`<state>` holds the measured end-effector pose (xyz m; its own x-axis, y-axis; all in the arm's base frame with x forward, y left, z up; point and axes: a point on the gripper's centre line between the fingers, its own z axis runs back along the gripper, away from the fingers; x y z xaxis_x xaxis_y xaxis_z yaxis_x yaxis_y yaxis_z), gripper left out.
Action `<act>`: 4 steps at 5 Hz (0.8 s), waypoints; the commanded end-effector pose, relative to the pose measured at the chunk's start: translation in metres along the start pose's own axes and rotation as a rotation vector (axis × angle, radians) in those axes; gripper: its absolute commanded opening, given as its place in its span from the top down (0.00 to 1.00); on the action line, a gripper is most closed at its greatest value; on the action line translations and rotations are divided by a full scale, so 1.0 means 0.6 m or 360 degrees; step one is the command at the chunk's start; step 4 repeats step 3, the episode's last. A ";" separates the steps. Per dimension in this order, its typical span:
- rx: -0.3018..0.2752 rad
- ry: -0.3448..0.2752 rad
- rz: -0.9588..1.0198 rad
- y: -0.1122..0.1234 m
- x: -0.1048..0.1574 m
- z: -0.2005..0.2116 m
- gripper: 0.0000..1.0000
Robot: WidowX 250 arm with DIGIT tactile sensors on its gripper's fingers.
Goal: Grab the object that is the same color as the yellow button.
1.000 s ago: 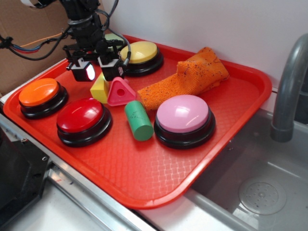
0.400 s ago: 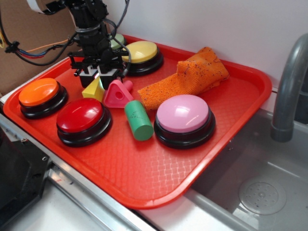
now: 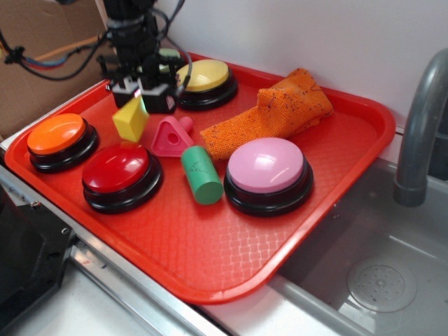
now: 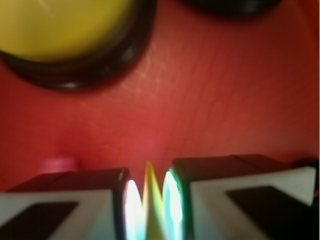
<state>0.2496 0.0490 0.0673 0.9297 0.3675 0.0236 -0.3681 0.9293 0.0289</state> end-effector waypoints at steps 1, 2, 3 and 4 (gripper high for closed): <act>-0.0111 -0.0277 -0.0590 -0.067 -0.046 0.139 1.00; -0.0111 -0.0253 -0.0726 -0.084 -0.081 0.145 1.00; -0.0150 -0.0220 -0.0708 -0.079 -0.092 0.132 1.00; -0.0150 -0.0220 -0.0708 -0.079 -0.092 0.132 1.00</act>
